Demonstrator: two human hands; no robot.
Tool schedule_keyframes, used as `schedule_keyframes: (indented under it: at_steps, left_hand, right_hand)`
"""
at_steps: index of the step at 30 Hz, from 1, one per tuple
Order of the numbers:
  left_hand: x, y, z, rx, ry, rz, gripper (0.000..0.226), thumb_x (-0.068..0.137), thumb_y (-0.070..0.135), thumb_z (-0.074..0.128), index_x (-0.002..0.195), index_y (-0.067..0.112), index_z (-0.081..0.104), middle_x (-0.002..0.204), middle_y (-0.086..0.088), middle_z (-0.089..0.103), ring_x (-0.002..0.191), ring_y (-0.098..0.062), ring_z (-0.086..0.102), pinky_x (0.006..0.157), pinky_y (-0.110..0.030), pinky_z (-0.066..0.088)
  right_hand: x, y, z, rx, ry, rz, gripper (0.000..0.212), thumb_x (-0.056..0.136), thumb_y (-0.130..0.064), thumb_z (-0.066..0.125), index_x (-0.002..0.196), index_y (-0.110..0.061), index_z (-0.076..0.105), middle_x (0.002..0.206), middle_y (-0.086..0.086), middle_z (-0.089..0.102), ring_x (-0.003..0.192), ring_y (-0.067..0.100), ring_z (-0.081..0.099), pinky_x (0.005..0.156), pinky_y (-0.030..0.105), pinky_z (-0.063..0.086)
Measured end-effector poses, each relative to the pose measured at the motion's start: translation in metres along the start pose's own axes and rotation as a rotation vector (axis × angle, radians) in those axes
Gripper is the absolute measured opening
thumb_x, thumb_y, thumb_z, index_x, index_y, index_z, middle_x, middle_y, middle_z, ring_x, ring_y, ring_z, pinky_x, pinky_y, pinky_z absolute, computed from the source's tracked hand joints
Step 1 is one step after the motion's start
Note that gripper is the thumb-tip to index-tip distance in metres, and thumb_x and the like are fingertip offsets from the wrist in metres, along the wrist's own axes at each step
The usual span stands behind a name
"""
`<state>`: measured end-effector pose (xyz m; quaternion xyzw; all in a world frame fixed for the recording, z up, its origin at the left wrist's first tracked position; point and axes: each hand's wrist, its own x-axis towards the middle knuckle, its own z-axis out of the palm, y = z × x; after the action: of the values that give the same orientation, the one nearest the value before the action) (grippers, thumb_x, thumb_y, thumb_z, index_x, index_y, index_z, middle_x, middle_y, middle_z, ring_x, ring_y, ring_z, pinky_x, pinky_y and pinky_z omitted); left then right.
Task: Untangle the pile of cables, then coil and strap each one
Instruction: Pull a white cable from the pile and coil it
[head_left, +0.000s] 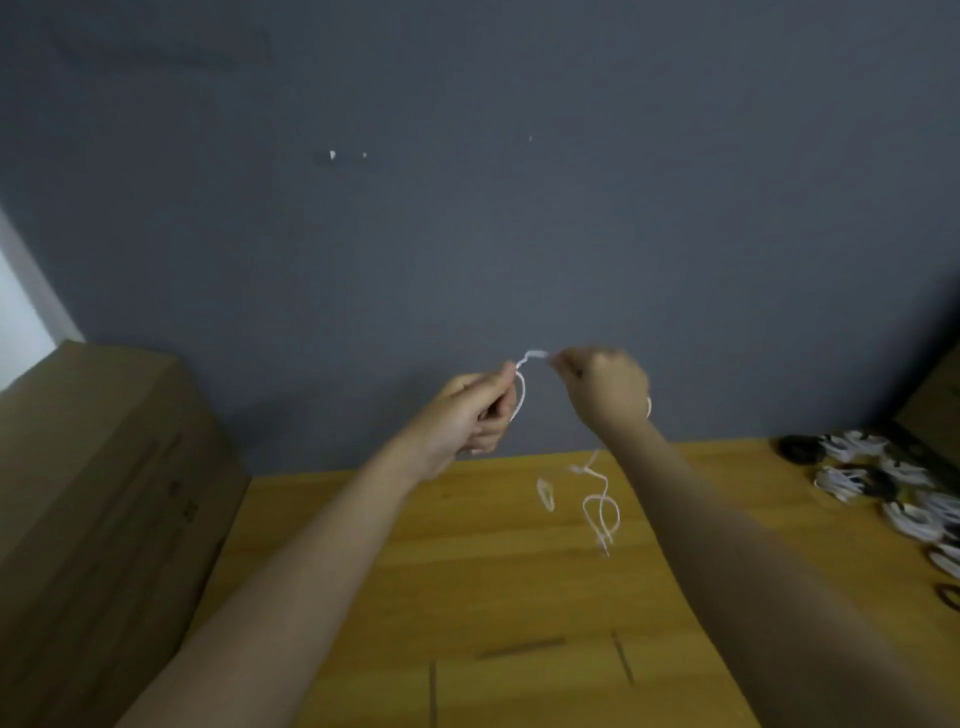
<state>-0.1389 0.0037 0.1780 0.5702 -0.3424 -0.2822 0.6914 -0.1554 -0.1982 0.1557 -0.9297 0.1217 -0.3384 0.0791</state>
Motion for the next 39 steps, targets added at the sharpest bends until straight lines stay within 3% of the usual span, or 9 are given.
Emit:
schedule_keyframes:
  at_steps: [4, 9, 12, 15, 19, 25, 29, 33, 39]
  left_hand:
    - [-0.009, -0.028, 0.005, -0.088, 0.153, 0.040, 0.031, 0.104, 0.025, 0.029, 0.078, 0.013, 0.042, 0.048, 0.007, 0.038, 0.034, -0.004, 0.031, 0.040, -0.015, 0.033]
    - [-0.015, -0.090, -0.006, 0.403, 0.372, -0.058, 0.018, 0.104, 0.015, 0.030, 0.087, 0.014, 0.037, 0.077, -0.002, 0.051, 0.058, -0.011, 0.055, 0.070, -0.030, 0.049]
    - [-0.029, -0.120, -0.015, 0.798, 0.213, -0.226, 0.014, 0.104, 0.027, 0.031, 0.095, 0.017, 0.034, 0.079, 0.004, 0.057, 0.072, -0.017, 0.058, 0.078, -0.036, 0.046]
    - [-0.045, -0.133, -0.020, 1.002, -0.008, -0.378, 0.019, 0.103, 0.034, 0.031, 0.093, 0.018, 0.033, 0.072, 0.008, 0.055, 0.072, -0.013, 0.055, 0.072, -0.034, 0.040]
    - [-0.062, -0.129, -0.015, 0.968, -0.099, -0.291, 0.034, 0.103, 0.036, 0.032, 0.077, 0.017, 0.042, 0.077, 0.009, 0.046, 0.076, -0.006, 0.050, 0.073, -0.028, 0.034]
    - [-0.070, -0.119, -0.003, 1.104, -0.232, -0.235, 0.032, 0.102, 0.042, 0.028, 0.086, 0.017, 0.040, 0.086, 0.000, 0.048, 0.088, -0.017, 0.046, 0.079, -0.033, 0.037]
    - [-0.083, -0.121, 0.009, 0.908, -0.339, -0.276, 0.023, 0.104, 0.034, 0.030, 0.083, 0.026, 0.036, 0.081, 0.005, 0.045, 0.075, -0.010, 0.046, 0.075, -0.032, 0.039]
    - [-0.083, -0.108, 0.019, 0.276, -0.188, -0.217, 0.029, 0.105, 0.016, 0.028, 0.078, 0.015, 0.039, 0.065, 0.008, 0.038, 0.052, -0.006, 0.035, 0.055, -0.022, 0.035]
    - [-0.061, -0.107, 0.011, -0.246, 0.310, -0.141, 0.026, 0.104, 0.017, 0.029, 0.085, 0.011, 0.046, 0.059, 0.007, 0.051, 0.040, -0.006, 0.037, 0.044, -0.019, 0.028]
  right_hand:
    - [-0.079, -0.018, 0.033, 0.040, -0.320, -0.295, 0.019, 0.089, -0.030, 0.064, 0.088, -0.014, 0.076, 0.077, 0.016, 0.069, 0.073, 0.037, 0.063, 0.060, 0.036, 0.043]
    - [-0.167, -0.040, 0.052, 0.214, -0.260, -0.489, 0.028, 0.080, -0.014, 0.075, 0.107, -0.012, 0.072, 0.069, 0.006, 0.061, 0.064, 0.029, 0.058, 0.053, 0.032, 0.047]
    - [-0.191, -0.044, 0.048, 0.322, -0.252, -0.515, 0.030, 0.085, -0.008, 0.067, 0.114, -0.006, 0.067, 0.078, 0.005, 0.062, 0.070, 0.027, 0.057, 0.061, 0.033, 0.044]
    - [-0.188, -0.037, 0.038, 0.436, -0.292, -0.266, 0.018, 0.084, -0.020, 0.071, 0.100, -0.011, 0.071, 0.083, 0.004, 0.069, 0.074, 0.023, 0.065, 0.063, 0.031, 0.046]
    - [-0.173, -0.005, 0.028, 0.390, -0.435, 0.015, 0.026, 0.079, -0.042, 0.073, 0.079, -0.016, 0.072, 0.075, 0.002, 0.067, 0.071, 0.020, 0.062, 0.064, 0.036, 0.047]
    - [-0.142, 0.001, 0.023, 0.563, -0.231, -0.036, 0.007, 0.087, -0.018, 0.068, 0.092, -0.014, 0.071, 0.083, -0.006, 0.054, 0.076, 0.006, 0.052, 0.071, 0.025, 0.043]
    - [-0.133, 0.009, 0.029, 0.585, -0.216, 0.155, 0.018, 0.078, -0.034, 0.074, 0.081, -0.017, 0.069, 0.071, -0.008, 0.055, 0.066, 0.006, 0.050, 0.066, 0.028, 0.044]
    - [-0.141, -0.007, 0.042, 0.593, -0.274, 0.211, 0.017, 0.089, -0.035, 0.063, 0.083, -0.021, 0.070, 0.055, -0.010, 0.056, 0.057, 0.021, 0.060, 0.062, 0.037, 0.050]
    - [-0.190, -0.038, 0.059, 0.246, -0.461, -0.297, 0.028, 0.092, -0.024, 0.061, 0.119, -0.015, 0.065, 0.089, 0.009, 0.068, 0.079, 0.034, 0.065, 0.059, 0.036, 0.048]
